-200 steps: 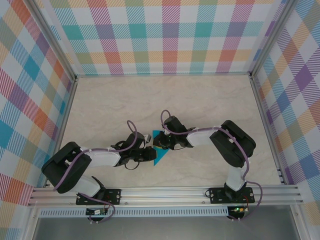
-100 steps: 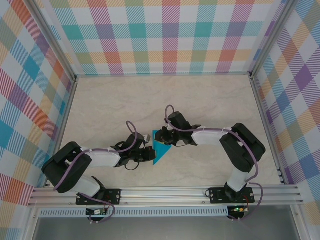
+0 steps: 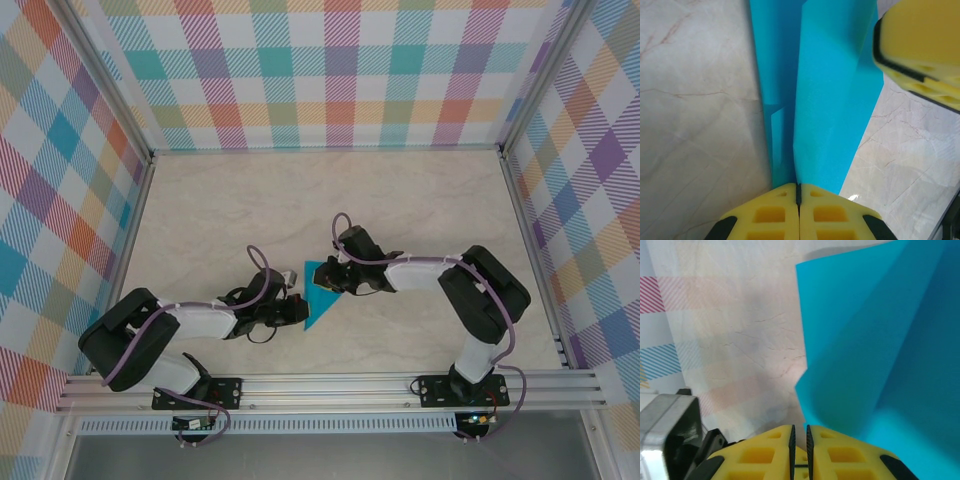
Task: Fold a paper plane with a square sheet of paper (pick it up from the middle)
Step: Fourth fold the wing at the center of the table.
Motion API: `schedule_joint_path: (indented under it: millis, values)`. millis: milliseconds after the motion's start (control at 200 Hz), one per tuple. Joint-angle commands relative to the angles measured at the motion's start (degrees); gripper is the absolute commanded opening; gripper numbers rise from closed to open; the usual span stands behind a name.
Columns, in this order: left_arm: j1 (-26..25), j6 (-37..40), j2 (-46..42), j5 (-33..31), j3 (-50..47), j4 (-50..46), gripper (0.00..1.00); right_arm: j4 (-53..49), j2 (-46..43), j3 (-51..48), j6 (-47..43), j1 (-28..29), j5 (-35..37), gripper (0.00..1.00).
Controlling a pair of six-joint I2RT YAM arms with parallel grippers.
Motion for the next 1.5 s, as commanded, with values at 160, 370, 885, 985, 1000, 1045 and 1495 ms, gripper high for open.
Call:
schedule_joint_path:
  millis: [160,370,885,985,1000,1045,1495]
  values:
    - [0.8,-0.9,-0.6,-1.3,-0.8,-0.8,0.05,1.6,2.7,2.3,-0.3,0.5,-4.3,0.17]
    - [0.9,-1.6,0.6,-1.0,-0.8,0.0,0.05,3.4,4.8,2.8,0.2,0.6,-6.2,0.17]
    - [0.8,-3.1,0.6,-1.5,-1.9,0.7,0.05,4.3,7.3,4.0,0.0,0.6,-7.1,0.18]
    - [0.8,-3.8,0.7,-1.6,-2.4,1.7,0.05,4.2,7.1,4.0,-0.1,0.6,-7.0,0.19]
    - [0.8,-3.9,0.7,-1.6,-2.4,1.7,0.05,4.1,7.2,4.1,-0.1,0.6,-7.1,0.19]
    - [0.8,-3.8,0.7,-1.5,-2.4,1.6,0.05,3.5,7.4,4.3,-0.4,0.6,-6.9,0.19]
    - [0.8,-1.7,-1.7,-2.0,-0.8,-4.8,0.20,-0.7,12.5,4.8,-1.3,0.5,-6.7,0.17]
